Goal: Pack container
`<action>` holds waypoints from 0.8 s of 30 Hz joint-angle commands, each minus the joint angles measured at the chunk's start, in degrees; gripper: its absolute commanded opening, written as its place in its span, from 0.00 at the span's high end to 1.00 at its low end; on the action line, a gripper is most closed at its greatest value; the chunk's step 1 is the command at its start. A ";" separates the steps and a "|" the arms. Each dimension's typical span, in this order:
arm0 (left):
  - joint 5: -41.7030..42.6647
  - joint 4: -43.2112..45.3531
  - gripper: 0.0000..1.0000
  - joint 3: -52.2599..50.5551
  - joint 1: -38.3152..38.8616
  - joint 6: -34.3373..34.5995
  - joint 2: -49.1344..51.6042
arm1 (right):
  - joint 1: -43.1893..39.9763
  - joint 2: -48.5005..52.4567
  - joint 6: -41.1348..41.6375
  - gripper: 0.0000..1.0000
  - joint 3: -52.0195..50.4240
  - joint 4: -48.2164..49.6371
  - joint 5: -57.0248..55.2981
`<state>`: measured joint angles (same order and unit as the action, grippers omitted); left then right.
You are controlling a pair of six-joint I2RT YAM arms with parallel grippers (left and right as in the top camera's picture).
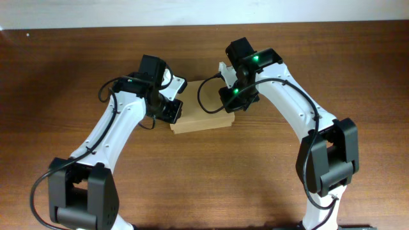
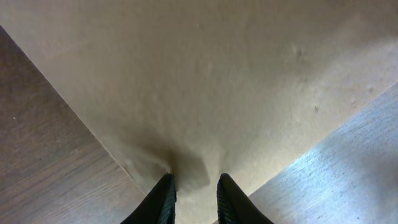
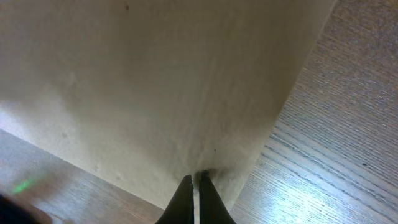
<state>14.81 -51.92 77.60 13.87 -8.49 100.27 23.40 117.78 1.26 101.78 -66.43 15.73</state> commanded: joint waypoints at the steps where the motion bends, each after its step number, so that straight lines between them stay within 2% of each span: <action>1: -1.27 0.46 0.77 -1.33 -0.15 0.13 0.20 | 0.52 1.81 -0.42 0.96 -0.57 -0.13 0.09; 3: -1.29 0.28 0.77 -0.79 -0.15 0.11 0.20 | 0.11 1.33 -0.42 0.96 -0.07 -0.28 0.07; 4: -1.29 0.07 0.72 -0.35 -0.15 0.11 0.20 | -0.26 0.94 -0.42 0.96 0.68 -0.81 0.07; 6: -1.31 -0.61 0.71 1.07 -0.15 0.11 0.04 | -1.03 0.20 -0.39 0.96 2.60 -2.10 0.07; 10: -2.95 -2.16 0.68 7.15 -0.15 0.11 -1.49 | -3.02 -2.58 -0.39 0.96 11.15 -6.45 -2.23; 12: -5.73 -3.26 0.51 12.48 -0.28 0.11 -2.80 | -3.72 -4.07 -0.39 0.96 18.97 -10.97 -8.52; 14: -9.84 -4.37 0.41 17.16 -0.46 0.11 -3.93 | -3.98 -4.61 -0.39 0.96 25.83 -15.69 -15.32; 16: -14.40 -6.14 0.36 22.23 -0.68 0.09 -4.96 | -3.98 -4.72 -0.35 0.96 33.75 -21.16 -22.69; 18: -19.91 -9.81 0.32 28.39 -0.98 0.09 -6.08 | -4.42 -5.16 2.19 0.96 39.87 -24.13 -23.37; 24: -30.29 -15.15 0.27 30.42 -3.08 0.09 -11.19 | -7.54 -12.15 2.21 0.96 39.06 -25.46 -22.60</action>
<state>-6.59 -66.02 107.79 12.53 -8.10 92.40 18.63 109.82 2.59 141.80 -91.79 -4.91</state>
